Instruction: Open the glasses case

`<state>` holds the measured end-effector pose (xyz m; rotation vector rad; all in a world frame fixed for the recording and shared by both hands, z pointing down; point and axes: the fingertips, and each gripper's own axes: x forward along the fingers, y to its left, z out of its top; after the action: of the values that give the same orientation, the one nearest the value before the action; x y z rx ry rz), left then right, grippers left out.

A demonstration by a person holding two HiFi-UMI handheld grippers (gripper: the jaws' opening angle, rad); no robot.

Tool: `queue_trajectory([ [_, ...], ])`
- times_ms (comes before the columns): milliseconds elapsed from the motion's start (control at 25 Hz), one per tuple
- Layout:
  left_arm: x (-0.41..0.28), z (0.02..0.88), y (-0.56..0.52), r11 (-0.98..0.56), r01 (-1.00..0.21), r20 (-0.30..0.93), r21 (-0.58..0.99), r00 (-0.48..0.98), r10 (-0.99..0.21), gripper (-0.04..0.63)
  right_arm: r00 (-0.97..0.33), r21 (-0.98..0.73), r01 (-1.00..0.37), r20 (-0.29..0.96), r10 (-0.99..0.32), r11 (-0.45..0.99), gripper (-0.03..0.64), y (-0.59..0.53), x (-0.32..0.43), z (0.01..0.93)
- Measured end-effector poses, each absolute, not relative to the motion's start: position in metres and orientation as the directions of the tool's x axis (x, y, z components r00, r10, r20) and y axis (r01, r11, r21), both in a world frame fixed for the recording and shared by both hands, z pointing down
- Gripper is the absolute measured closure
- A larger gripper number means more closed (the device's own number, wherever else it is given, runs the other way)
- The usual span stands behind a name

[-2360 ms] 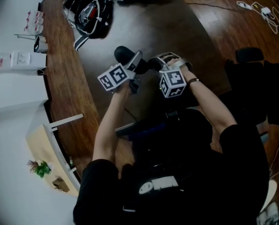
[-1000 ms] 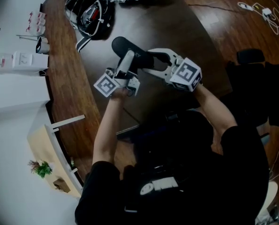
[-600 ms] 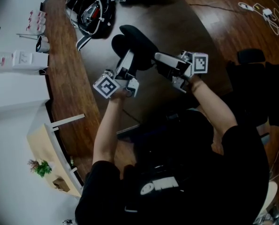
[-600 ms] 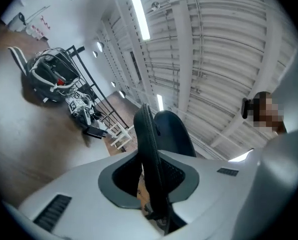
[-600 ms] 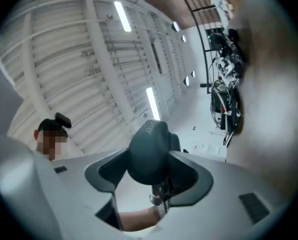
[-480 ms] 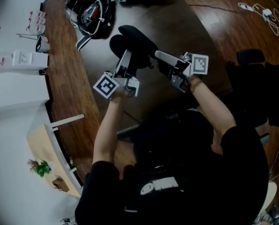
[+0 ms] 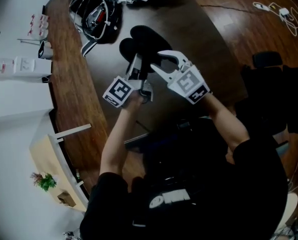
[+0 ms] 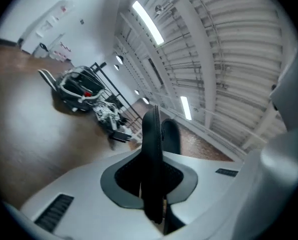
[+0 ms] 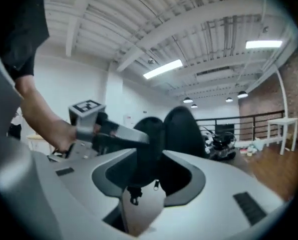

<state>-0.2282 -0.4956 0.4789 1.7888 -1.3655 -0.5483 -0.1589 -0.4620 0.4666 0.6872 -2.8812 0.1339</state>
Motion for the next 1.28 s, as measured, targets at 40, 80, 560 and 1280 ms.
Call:
queue_trajectory([
  [40, -0.212, 0.467, -0.493, -0.174, -0.556, 0.072, 0.813, 0.392, -0.917, 0.554, -0.858, -0.055, -0.487, 0.218, -0.466, 0.872, 0.456, -0.469, -0.157, 0.474],
  [80, -0.200, 0.457, -0.491, -0.243, -0.529, 0.028, 0.813, 0.452, -0.892, 0.555, -0.842, -0.054, -0.511, 0.232, -0.487, 0.858, 0.455, -0.474, -0.155, 0.477],
  [560, -0.238, 0.508, -0.470, -0.240, -0.748, 0.223, 0.618, 0.461, -0.859, 0.457, -0.674, -0.131, -0.638, 0.572, -0.468, 0.758, 0.561, -0.487, -0.149, 0.562],
  [1280, -0.304, 0.499, -0.365, -0.172, -0.945, 0.368, 0.278, 0.270, -0.890, 0.594, -0.674, 0.082, -0.554, 0.540, -0.504, 0.828, 0.598, -0.404, -0.193, 0.538],
])
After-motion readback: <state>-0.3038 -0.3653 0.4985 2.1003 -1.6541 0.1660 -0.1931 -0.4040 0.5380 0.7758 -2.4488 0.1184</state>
